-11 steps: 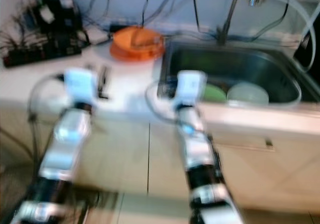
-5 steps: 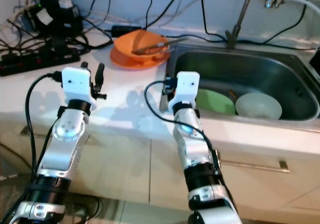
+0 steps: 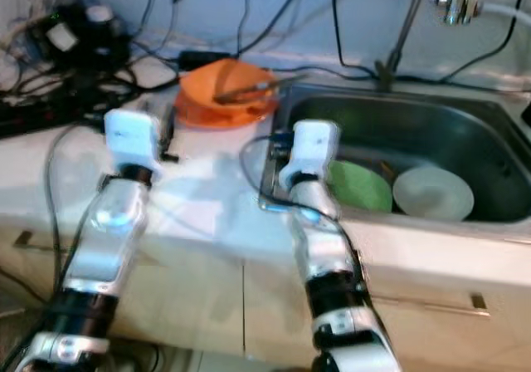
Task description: Kitchen organization
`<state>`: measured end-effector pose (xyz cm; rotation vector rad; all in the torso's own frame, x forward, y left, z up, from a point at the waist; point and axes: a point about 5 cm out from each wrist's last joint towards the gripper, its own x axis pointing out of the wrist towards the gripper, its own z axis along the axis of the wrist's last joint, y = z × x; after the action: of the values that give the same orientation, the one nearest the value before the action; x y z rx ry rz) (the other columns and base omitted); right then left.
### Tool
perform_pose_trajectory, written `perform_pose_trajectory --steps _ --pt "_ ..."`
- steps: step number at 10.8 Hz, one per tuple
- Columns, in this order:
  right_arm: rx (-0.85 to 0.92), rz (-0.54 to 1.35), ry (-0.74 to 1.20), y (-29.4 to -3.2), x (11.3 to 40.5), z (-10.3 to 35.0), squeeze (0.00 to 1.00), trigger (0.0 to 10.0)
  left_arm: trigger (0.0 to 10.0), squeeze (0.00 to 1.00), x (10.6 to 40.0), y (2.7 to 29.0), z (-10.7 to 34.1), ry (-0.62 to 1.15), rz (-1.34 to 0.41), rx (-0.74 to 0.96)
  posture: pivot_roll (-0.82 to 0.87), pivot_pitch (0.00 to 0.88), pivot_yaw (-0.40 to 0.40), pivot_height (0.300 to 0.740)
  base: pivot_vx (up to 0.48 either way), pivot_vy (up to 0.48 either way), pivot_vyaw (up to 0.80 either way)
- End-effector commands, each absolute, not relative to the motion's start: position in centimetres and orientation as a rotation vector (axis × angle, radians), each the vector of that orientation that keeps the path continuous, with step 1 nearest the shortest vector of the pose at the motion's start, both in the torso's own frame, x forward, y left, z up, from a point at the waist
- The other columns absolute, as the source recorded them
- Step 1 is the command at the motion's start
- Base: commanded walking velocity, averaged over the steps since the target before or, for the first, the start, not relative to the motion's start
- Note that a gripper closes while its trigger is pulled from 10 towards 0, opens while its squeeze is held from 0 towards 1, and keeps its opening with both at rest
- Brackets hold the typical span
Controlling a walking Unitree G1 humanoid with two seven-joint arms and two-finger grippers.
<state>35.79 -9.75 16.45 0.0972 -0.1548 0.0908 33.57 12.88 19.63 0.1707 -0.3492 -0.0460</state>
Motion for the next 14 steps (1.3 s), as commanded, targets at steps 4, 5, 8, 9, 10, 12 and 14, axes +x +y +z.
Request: perform_pose_trajectory --steps 4,5,8,9,10,12,14 --pt "0.105 0.055 -0.175 -11.0 35.9 16.8 0.00 10.0 10.0 0.00 33.2 10.8 19.8 -0.363 -0.157 0.171 0.11 0.043 -0.005 0.740 0.081 0.000 0.00" --pt "0.107 0.056 -0.175 -10.9 36.0 16.9 0.00 10.0 10.0 0.00 33.3 10.6 19.9 -0.350 -0.182 0.165 0.11 0.042 -0.005 0.740 0.000 0.000 0.00" --pt "0.109 0.057 -0.171 -10.8 35.9 16.8 0.00 10.0 10.0 0.00 34.6 10.6 20.6 -0.271 -0.245 0.175 0.11 0.045 -0.002 0.740 0.000 0.000 0.00" --pt "0.110 0.055 -0.170 -10.8 35.9 16.7 0.00 10.0 10.0 0.00 35.8 11.2 20.6 -0.193 -0.244 0.158 0.11 0.047 0.002 0.740 0.000 0.000 0.00" --pt "0.112 0.055 -0.170 -10.7 35.8 16.7 0.00 10.0 10.0 0.00 36.9 11.7 20.5 -0.127 -0.235 0.156 0.11 0.054 0.006 0.740 0.000 0.000 0.00" --pt "0.115 0.053 -0.168 -10.7 35.5 16.6 0.00 10.0 10.0 0.00 39.1 12.2 21.2 -0.035 -0.227 0.171 0.11 0.071 0.015 0.740 0.000 0.000 0.00" --pt "0.121 0.042 -0.168 -10.8 35.1 16.4 0.00 10.0 10.0 0.00 39.9 12.0 21.9 -0.001 -0.243 0.189 0.09 0.092 0.029 0.740 0.000 0.000 0.00"
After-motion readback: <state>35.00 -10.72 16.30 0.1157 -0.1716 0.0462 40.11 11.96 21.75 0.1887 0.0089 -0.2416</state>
